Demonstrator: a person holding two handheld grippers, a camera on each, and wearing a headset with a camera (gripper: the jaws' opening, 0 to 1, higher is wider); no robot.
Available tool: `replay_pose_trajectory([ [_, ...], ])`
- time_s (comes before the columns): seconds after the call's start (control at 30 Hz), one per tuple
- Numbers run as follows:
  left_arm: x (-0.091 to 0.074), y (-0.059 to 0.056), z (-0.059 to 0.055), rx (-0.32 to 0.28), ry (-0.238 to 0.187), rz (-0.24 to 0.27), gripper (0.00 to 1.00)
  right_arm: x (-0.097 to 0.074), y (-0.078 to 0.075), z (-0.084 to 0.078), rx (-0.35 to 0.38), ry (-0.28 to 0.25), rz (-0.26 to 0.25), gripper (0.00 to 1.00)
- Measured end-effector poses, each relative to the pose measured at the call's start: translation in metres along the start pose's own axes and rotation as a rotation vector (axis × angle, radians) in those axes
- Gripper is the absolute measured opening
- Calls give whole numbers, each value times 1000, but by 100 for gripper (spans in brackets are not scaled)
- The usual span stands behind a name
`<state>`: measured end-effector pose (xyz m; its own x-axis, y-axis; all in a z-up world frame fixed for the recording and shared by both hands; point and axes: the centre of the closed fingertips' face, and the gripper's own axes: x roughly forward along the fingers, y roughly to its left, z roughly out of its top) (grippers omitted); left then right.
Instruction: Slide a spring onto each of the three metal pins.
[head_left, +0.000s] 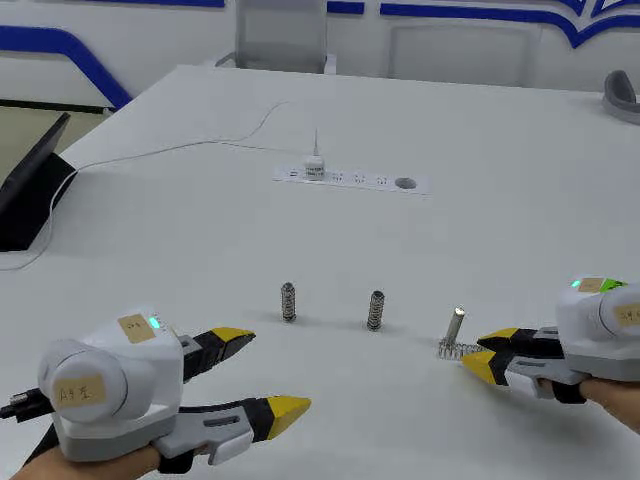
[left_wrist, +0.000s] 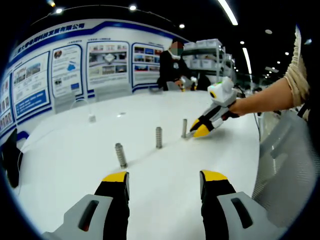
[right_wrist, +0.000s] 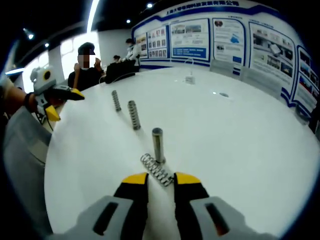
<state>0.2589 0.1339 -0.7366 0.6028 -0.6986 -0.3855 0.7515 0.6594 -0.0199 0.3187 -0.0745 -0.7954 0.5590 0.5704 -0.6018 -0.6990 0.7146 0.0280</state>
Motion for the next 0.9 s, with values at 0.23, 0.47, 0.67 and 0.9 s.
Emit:
replay_pose_trajectory([
  [0.23,0,-1,0,-1,1,-5,57,-3,7,-5,-9,16,10,20],
  [0.47,0,-2,0,-1,1,-6,57,-3,14,-8,-31,28,23,18],
  [0.67,-1,-1,0,-1,1,-3,57,-3,16,-8,-42,34,25,15],
  [0.9,-1,-1,0,-1,-1,-4,57,-1,18,-7,-63,41,27,12],
])
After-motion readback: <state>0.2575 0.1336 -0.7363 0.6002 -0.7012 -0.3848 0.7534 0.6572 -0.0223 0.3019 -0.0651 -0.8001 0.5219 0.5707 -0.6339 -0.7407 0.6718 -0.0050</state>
